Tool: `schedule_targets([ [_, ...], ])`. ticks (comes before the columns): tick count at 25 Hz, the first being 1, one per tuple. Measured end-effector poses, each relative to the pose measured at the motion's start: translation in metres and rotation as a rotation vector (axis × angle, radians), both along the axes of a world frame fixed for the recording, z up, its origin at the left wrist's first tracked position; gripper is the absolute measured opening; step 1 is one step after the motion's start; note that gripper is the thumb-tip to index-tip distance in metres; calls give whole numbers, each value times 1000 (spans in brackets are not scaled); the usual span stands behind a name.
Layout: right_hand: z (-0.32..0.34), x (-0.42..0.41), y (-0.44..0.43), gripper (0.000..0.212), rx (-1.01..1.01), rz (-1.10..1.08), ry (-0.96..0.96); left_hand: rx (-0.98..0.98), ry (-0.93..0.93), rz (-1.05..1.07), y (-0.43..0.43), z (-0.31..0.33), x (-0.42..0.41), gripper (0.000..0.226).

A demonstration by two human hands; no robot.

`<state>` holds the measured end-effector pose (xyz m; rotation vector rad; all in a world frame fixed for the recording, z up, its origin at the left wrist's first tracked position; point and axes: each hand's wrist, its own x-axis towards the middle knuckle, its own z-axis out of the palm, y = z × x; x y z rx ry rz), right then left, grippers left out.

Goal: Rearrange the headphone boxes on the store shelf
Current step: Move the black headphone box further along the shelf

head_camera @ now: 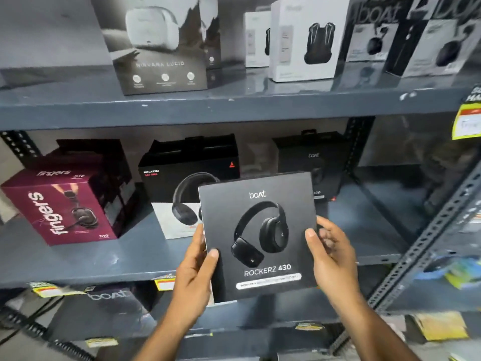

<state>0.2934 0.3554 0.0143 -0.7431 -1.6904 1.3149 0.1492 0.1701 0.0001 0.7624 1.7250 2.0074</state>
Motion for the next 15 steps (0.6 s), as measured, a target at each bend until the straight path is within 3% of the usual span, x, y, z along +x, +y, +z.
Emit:
schedule_targets([
  [5,-7,9,69,24,-134,-61,78,-116,70,-176,99,-13,1,71],
  [10,-15,-9,134,44,-152,-128,45,-122,66,-206,178,-19,-19,70],
  [15,-25,-29,176,35,-224,-159,20,-97,-12,-253,221,-22,-33,71],
])
